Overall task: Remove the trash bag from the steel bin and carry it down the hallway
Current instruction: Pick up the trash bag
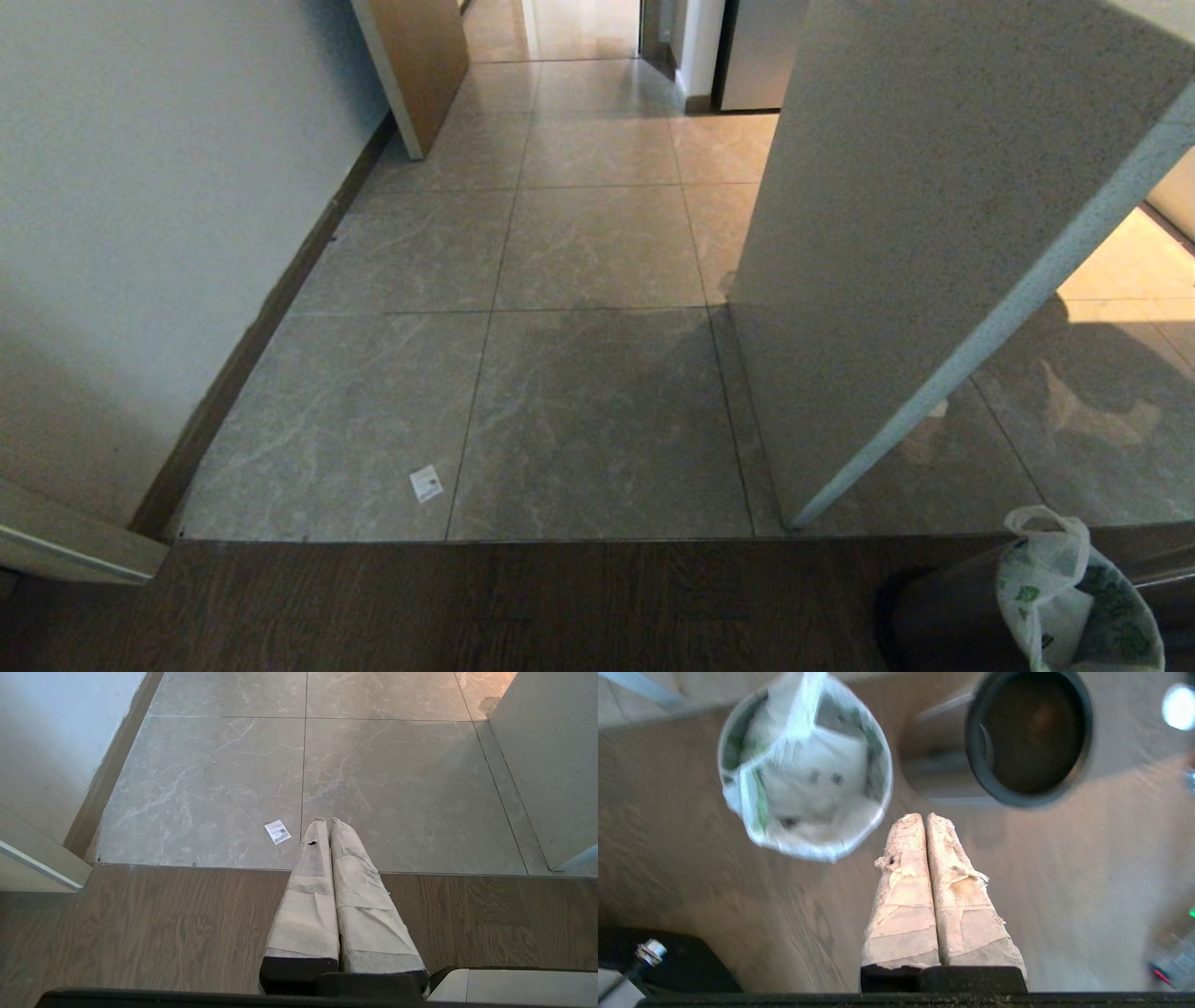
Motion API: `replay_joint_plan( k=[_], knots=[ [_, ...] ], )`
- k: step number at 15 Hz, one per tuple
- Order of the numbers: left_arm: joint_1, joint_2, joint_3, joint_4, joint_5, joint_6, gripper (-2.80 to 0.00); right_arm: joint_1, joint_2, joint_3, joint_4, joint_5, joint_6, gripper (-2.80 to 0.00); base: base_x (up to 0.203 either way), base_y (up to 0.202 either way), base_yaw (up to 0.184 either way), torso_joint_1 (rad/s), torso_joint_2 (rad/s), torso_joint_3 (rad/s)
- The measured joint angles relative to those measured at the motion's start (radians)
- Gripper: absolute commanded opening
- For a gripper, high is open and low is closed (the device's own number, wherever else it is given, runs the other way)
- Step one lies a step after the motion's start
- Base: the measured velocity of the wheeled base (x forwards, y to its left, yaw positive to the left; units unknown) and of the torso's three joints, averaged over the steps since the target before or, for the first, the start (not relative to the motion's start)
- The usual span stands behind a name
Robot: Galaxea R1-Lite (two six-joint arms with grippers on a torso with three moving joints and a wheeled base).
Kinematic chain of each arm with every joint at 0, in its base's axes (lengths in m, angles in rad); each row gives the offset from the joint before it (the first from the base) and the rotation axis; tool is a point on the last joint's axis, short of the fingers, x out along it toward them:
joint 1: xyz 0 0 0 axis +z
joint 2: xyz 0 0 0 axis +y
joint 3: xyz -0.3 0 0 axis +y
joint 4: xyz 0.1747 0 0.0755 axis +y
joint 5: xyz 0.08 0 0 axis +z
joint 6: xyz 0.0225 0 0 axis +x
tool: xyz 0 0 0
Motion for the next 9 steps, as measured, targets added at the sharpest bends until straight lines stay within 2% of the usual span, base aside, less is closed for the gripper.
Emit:
replay_joint_plan(
  k=[2, 5, 9],
  knots=[
    [-0.001, 0.000, 0.000, 0.000, 0.000, 0.000, -2.80, 0.001, -0.076, 0.034, 0.018, -0.037, -0.004, -2.80, 0.000, 0.000, 0.000, 0.000, 0.00, 0.000],
    [0.000, 0.000, 0.000, 0.000, 0.000, 0.000, -2.80, 0.007, -0.151, 0.065, 0.022, -0.040, -0.037, -2.80, 0.000, 0.000, 0.000, 0.000, 0.00, 0.000],
    [0.000, 0.000, 0.000, 0.001, 0.000, 0.000, -2.80, 0.017, -0.176, 0.098, 0.041, -0.042, -0.038, -2.80, 0.000, 0.000, 0.000, 0.000, 0.00, 0.000]
  ],
)
